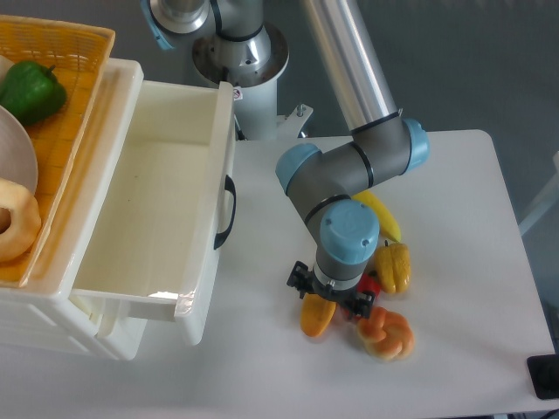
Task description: Pick up the long bread
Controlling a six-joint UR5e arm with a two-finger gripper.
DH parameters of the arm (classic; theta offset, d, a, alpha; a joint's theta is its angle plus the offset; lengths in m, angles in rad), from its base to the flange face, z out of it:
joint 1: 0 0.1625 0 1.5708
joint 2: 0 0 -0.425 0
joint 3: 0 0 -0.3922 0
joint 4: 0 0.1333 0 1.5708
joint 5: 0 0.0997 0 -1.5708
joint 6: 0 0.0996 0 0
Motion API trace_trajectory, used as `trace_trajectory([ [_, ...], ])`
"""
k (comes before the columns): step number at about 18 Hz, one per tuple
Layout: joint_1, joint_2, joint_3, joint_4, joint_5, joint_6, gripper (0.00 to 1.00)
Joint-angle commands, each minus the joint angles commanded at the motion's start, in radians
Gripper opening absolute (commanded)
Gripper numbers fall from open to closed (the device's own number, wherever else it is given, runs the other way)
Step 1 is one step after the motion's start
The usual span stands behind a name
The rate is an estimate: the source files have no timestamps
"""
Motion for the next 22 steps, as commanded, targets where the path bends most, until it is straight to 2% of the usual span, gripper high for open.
trace_trajectory([
  [3,0.008,0.025,-0.031,-0.005,0.006,0.017,1.00],
  [7,0.029,0.068,-0.075,-0.040,0.008,0.020,1.00],
  [13,0.055,0.074,-0.144,-0.066,0.018,0.101,1.00],
  [17,0.061,0.074,-0.155,-0.068,0.057,0.130,1.00],
  [22,0.095,0.074,-0.163,-0.069,0.058,0.261,1.00],
])
